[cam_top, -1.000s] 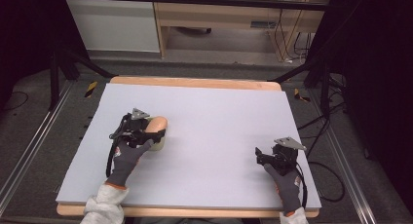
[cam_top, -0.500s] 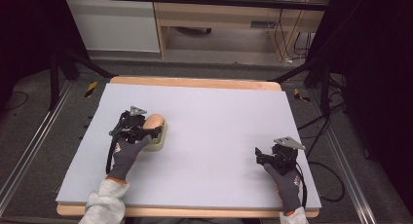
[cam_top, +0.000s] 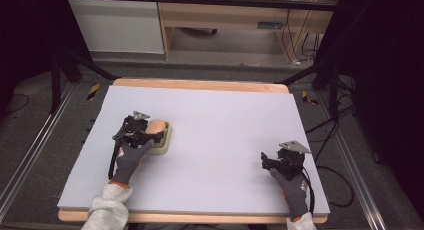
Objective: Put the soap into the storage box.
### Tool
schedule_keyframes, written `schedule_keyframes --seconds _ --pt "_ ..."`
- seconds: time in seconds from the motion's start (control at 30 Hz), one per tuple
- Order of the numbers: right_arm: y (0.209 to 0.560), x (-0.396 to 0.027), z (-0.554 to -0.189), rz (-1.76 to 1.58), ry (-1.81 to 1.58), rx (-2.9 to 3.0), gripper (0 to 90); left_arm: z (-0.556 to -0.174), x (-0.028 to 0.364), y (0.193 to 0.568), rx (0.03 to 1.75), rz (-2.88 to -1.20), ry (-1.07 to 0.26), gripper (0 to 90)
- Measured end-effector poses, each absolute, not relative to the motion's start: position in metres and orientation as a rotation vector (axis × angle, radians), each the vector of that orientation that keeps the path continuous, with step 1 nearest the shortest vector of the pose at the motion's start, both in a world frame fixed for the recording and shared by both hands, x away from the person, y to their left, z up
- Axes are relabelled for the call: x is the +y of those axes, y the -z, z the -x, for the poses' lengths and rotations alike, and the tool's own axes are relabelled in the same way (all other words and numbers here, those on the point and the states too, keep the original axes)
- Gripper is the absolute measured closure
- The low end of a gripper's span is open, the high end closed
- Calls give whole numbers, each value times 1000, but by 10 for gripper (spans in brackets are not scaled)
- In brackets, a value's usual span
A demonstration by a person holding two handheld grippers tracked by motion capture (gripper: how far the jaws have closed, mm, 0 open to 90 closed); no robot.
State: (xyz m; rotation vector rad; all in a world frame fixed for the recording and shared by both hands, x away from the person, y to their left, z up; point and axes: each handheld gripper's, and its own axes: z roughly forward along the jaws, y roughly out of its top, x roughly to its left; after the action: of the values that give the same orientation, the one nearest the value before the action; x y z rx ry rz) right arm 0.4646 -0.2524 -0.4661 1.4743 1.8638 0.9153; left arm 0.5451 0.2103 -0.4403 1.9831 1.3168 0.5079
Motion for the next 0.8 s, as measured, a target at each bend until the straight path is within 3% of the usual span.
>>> schedule_keyframes --seconds 0.8 --pt "466 -253 -465 -1479 -910 1865 90 -547 205 452 1326 -2019 -488 318"
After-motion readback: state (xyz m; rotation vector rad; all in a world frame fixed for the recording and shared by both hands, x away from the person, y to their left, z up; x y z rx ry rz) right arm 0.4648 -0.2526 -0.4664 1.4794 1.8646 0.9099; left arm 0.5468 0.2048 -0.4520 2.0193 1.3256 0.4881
